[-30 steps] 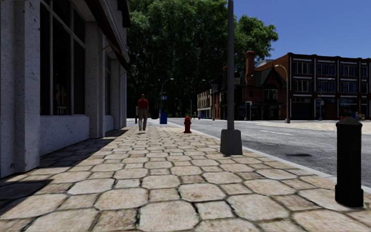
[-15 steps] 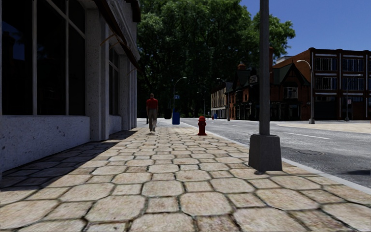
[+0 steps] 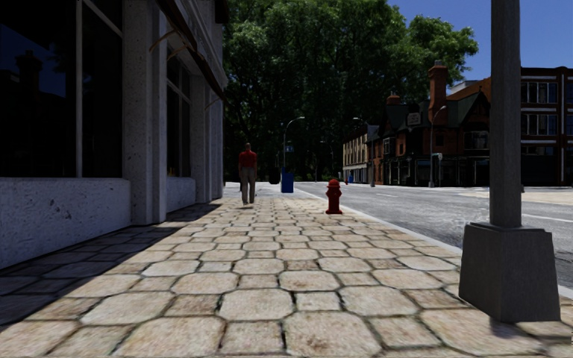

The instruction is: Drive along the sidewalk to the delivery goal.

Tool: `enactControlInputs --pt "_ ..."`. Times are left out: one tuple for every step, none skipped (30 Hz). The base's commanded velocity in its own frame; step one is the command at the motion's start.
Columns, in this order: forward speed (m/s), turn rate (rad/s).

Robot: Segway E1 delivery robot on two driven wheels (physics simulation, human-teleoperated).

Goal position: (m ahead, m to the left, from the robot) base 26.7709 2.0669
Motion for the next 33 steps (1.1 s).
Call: enactControlInputs --pt "2.0 0.02" --pt "2.0 0.02" --pt "2.0 0.02" --pt "2.0 0.02" --pt "2.0 0.02" --pt "2.0 0.02" --pt "2.0 0.07" --pt "2.0 0.18" --pt "2.0 0.23" --pt "2.0 0.23" --pt "2.0 0.24" --pt "2.0 0.24" --pt "2.0 0.24" --pt "2.0 0.24" --pt "2.0 0.24" --pt "2.0 0.24" --pt "2.0 0.24" --pt "2.0 0.24" --pt "2.0 0.24" --pt "2.0 0.24" --pt "2.0 0.24" --pt "2.0 0.24" --pt "2.0 0.24" --pt "2.0 0.24" --pt "2.0 0.24" --pt "2.0 0.24" --pt "2.0 0.21" --pt "2.0 0.21" --pt "2.0 0.17" --pt "2.0 0.16" --pt "2.0 0.16" --pt "2.0 0.16" --pt "2.0 0.16"
